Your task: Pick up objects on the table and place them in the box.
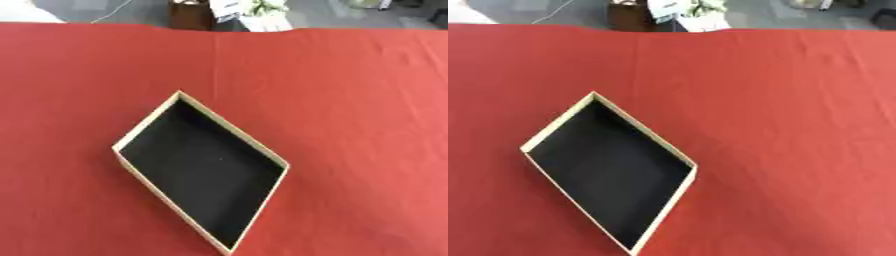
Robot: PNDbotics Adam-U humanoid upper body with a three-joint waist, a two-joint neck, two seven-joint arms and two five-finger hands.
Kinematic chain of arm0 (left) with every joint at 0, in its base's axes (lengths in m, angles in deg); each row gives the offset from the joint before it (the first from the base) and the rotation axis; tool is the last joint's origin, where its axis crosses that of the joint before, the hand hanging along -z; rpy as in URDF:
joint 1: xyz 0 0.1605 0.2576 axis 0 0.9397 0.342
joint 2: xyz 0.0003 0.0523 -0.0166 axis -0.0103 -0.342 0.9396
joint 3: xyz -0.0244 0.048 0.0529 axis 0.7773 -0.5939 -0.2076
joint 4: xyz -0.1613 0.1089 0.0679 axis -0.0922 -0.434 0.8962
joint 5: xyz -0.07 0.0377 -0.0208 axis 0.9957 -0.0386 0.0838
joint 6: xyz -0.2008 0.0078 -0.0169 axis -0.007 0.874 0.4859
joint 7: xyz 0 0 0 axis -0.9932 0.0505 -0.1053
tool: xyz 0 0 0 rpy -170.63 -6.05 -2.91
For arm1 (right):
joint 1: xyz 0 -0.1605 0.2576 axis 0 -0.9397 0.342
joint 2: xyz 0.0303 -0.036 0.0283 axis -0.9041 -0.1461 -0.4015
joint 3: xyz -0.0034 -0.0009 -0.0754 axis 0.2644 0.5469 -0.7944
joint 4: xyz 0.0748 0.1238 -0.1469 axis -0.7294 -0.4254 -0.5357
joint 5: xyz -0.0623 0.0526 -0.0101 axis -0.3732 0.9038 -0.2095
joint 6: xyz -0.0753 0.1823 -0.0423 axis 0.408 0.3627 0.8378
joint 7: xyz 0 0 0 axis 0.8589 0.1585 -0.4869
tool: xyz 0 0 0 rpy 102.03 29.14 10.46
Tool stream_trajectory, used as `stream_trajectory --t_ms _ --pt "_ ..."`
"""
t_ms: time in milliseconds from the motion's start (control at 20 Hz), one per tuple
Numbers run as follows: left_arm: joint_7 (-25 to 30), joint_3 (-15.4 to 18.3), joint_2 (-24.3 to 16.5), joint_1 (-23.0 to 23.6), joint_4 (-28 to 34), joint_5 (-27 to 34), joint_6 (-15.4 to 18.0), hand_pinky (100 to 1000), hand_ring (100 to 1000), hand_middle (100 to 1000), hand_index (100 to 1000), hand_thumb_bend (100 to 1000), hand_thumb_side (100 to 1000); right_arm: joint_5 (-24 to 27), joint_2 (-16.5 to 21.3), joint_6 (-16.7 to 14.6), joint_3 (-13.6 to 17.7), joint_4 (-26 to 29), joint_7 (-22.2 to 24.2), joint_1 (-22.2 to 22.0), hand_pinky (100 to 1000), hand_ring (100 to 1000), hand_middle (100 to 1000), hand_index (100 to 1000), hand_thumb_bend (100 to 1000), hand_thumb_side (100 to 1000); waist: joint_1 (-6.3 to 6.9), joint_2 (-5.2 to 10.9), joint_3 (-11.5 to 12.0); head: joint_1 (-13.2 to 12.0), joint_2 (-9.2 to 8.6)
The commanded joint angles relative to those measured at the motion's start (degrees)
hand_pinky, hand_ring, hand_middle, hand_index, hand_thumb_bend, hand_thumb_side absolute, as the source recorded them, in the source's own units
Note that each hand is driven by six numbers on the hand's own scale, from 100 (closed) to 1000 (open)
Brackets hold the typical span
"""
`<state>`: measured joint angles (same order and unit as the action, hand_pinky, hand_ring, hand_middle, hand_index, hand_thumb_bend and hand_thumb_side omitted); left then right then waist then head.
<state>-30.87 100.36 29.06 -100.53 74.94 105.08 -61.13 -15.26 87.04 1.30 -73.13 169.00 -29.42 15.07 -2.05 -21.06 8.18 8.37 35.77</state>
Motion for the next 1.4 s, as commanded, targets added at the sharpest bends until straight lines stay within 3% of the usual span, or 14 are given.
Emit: stream_trajectory --t_ms 50,300,500,800,900,1100,1400 --pt "-0.29 0.15 -2.55 -0.35 0.86 0.44 -0.14 591 613 650 704 132 683 4.24 1.89 -6.60 -2.20 1.39 -0.52 1.79 100 311 300 389 211 100 -0.05 1.76 0.04 0.36 1.10" --pt "-0.10 -0.14 -2.91 -0.04 0.86 0.74 -0.49 591 613 651 705 133 683 8.25 -0.76 -12.80 -7.18 1.40 0.10 5.54 100 312 300 405 203 100 -0.37 2.84 -0.20 0.71 2.67" --pt "0.14 -0.34 -2.92 0.21 0.86 0.93 -0.69 591 613 651 705 134 684 10.05 -4.26 -14.55 -10.95 1.40 1.80 8.58 100 305 293 403 184 100 -0.41 3.47 -0.29 0.55 3.30" --pt "0.47 -0.55 -2.92 0.36 0.86 1.22 -1.02 591 613 651 705 135 684 11.77 -9.34 -15.26 -15.23 1.40 4.75 11.20 100 304 291 400 153 100 -0.47 4.10 -0.41 0.17 3.91" --pt "0.51 -0.60 -2.99 0.33 0.86 1.30 -1.03 590 613 651 705 136 686 11.99 -10.41 -15.17 -16.32 1.40 5.48 11.77 100 303 288 399 179 100 -0.48 4.22 -0.38 0.02 4.08" --pt "0.52 -0.71 -3.08 0.25 0.86 1.42 -1.09 590 613 651 705 136 684 12.45 -12.73 -14.65 -19.15 1.40 6.75 12.98 100 308 290 406 122 100 -0.51 4.38 -0.31 -0.06 4.36" --pt "0.52 -0.83 -3.07 0.04 0.86 1.60 -1.00 590 613 651 705 137 684 9.39 -16.64 -12.89 -23.04 1.40 8.93 13.53 100 311 310 428 132 100 -0.44 4.40 0.17 0.18 4.85"
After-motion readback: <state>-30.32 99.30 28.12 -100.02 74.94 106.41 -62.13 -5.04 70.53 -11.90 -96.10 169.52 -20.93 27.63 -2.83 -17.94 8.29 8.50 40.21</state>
